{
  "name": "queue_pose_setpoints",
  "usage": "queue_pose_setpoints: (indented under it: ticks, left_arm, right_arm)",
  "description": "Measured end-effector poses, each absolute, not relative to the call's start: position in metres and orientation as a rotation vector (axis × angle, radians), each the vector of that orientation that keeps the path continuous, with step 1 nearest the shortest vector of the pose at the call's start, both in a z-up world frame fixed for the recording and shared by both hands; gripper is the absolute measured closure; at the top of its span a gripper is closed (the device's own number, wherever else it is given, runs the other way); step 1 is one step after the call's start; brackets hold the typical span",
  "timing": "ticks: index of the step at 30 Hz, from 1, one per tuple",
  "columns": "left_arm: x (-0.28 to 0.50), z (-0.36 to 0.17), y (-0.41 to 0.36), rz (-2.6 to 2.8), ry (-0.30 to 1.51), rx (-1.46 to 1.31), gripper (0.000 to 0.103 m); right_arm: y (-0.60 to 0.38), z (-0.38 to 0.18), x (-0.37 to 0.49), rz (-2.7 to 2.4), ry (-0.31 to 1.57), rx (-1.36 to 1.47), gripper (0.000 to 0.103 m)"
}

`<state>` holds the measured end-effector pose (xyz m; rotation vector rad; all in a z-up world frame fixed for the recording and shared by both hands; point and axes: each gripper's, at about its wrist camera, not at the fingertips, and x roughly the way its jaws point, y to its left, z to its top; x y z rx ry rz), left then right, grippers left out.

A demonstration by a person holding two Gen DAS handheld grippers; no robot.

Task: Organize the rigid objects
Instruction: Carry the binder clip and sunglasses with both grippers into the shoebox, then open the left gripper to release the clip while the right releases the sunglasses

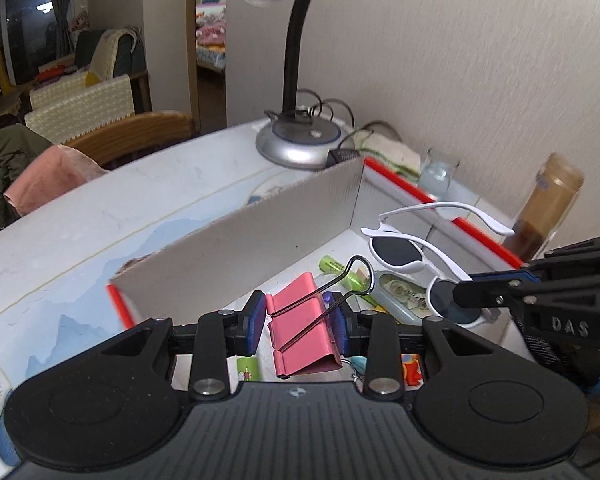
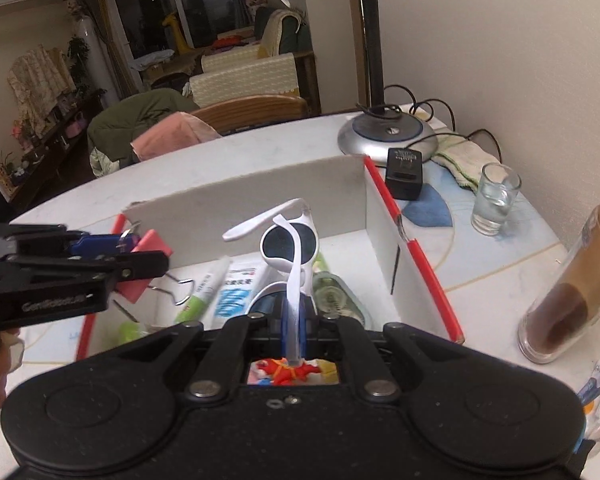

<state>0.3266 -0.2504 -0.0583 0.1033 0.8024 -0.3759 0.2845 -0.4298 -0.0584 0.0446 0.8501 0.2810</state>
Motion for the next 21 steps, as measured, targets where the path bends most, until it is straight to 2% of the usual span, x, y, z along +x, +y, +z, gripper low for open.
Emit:
queue_pose_setpoints:
  ticks: [21]
  left_arm:
    - [0.389,-0.111,-0.269,-0.313,1.039,0.17,0.069]
  right_arm:
    - [-0.402,-0.101,0.317,0.343,0.933,-0.082,0.099]
